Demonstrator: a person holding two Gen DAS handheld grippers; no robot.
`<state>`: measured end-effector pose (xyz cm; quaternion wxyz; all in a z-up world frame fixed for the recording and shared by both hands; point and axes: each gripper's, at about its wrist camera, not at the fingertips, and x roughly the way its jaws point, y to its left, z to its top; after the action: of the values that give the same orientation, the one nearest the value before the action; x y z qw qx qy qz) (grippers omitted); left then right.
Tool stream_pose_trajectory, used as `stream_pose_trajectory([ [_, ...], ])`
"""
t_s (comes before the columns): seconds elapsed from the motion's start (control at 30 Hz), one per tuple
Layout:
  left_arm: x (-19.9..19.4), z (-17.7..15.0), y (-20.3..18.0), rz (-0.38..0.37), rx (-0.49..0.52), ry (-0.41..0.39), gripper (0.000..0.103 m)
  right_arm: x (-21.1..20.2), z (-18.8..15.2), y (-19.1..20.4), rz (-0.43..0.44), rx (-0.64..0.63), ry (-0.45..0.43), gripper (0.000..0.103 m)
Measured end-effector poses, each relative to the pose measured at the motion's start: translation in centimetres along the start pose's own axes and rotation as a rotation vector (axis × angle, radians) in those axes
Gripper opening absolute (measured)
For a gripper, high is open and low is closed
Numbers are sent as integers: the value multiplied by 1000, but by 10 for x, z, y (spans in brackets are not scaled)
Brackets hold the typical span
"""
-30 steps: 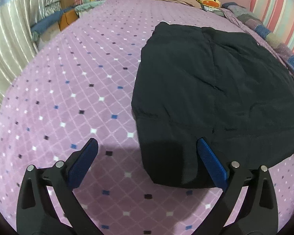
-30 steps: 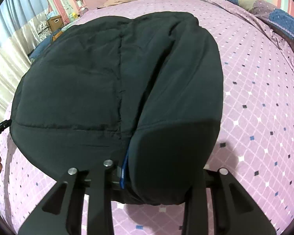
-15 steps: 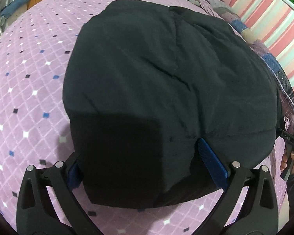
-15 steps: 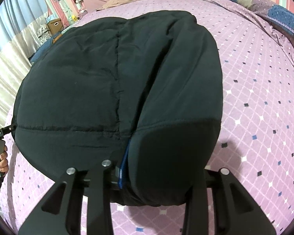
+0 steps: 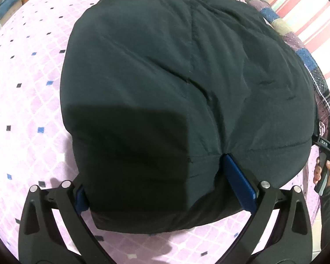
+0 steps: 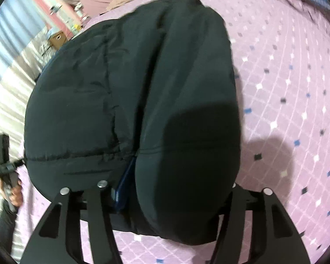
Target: Fold large clothes
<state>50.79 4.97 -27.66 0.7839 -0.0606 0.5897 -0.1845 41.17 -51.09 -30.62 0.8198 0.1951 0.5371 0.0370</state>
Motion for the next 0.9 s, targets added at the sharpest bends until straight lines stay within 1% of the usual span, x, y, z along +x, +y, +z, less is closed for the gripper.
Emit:
stream_pose_trajectory([
  [0.1, 1, -1, -8, -24, 0, 5, 100, -3, -1, -5, 25, 21, 6, 60],
  [0.2, 0, -1, -8, -70, -12, 9, 100, -3, 0, -10, 49, 45, 28, 61],
  [0.23, -1, -3, -7, -78, -21, 9, 100, -1, 2, -13, 54, 53, 40, 64],
  [0.27, -1, -2, -7, -79, -28, 10, 99, 1, 4, -16, 61, 69, 52, 66],
  [0.33, 1, 2, -11, -60, -28, 12, 99, 6, 8, -24, 79, 93, 57, 73],
  [0.4, 2, 4, -17, -39, -22, 9, 99, 7, 8, -25, 84, 102, 54, 76],
  [0.43, 2, 5, -20, -31, -20, 3, 94, 6, 8, -25, 82, 99, 45, 76],
  [0.47, 0, 5, -25, -25, -9, -6, 91, 4, 6, -24, 73, 81, 31, 73],
  [0.53, -5, 5, -35, 7, 16, -17, 77, 1, 3, -17, 52, 37, 4, 63],
  [0.6, -8, 6, -44, 43, 43, -19, 70, -2, 3, -13, 30, 12, -9, 57],
  [0.67, -10, 5, -49, 70, 61, -17, 66, -2, 5, -10, 12, -6, -19, 51],
  [0.7, -10, 7, -54, 83, 66, -17, 62, -4, 5, -7, 0, -25, -26, 47],
  [0.8, -10, 8, -68, 141, 97, -30, 54, -8, 5, 1, -41, -76, -45, 39],
  [0.9, -6, 11, -84, 189, 121, -40, 49, -14, 4, 1, -66, -97, -60, 37],
])
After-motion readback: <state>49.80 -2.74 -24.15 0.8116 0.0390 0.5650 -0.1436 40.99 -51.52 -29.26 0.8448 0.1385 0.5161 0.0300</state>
